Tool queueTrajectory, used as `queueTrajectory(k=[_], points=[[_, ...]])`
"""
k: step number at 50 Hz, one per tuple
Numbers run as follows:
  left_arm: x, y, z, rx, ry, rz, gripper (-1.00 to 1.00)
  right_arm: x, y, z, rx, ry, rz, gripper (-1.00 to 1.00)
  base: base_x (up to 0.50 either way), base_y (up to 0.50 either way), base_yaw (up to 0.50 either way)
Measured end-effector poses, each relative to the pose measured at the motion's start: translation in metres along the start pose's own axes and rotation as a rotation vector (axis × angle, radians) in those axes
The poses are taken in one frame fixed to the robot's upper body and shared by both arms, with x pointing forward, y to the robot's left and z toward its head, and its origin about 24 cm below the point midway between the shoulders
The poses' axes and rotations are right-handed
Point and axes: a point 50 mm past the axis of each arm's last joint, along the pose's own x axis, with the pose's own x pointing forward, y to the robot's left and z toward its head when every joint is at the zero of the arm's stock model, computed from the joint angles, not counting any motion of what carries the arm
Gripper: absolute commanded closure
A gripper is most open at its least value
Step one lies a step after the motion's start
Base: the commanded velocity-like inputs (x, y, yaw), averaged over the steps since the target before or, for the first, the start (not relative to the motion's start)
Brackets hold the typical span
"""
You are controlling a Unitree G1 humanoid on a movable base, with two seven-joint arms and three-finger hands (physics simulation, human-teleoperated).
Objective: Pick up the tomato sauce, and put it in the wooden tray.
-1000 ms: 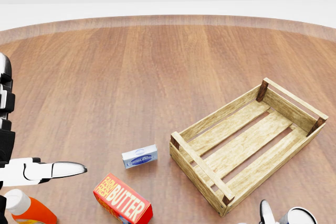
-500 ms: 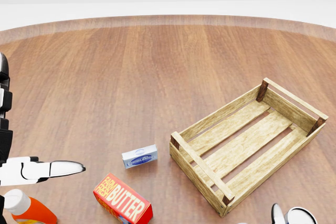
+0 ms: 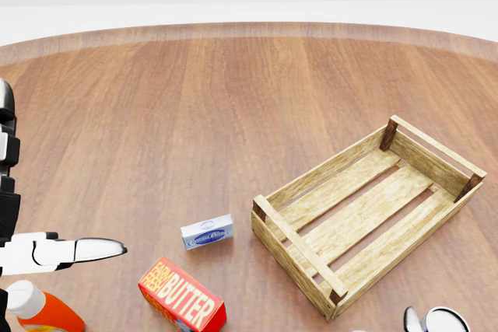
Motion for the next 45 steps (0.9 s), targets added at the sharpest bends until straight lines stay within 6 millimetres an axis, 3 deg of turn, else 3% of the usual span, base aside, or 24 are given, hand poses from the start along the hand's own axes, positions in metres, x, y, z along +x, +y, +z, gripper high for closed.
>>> queueTrajectory(k=[13,45], points=[[-0.001,0.0,0.001,-0.001,-0.001,0.001,-1.0,0.008,0.001,-0.013,-0.003,0.045,-0.003,-1.0,0.0,0.0,0.0],[0.0,0.001,0.005,-0.002,-0.023,0.002,-1.0,0.023,0.008,-0.018,0.007,0.055,0.004,-1.0,0.0,0.0,0.0]])
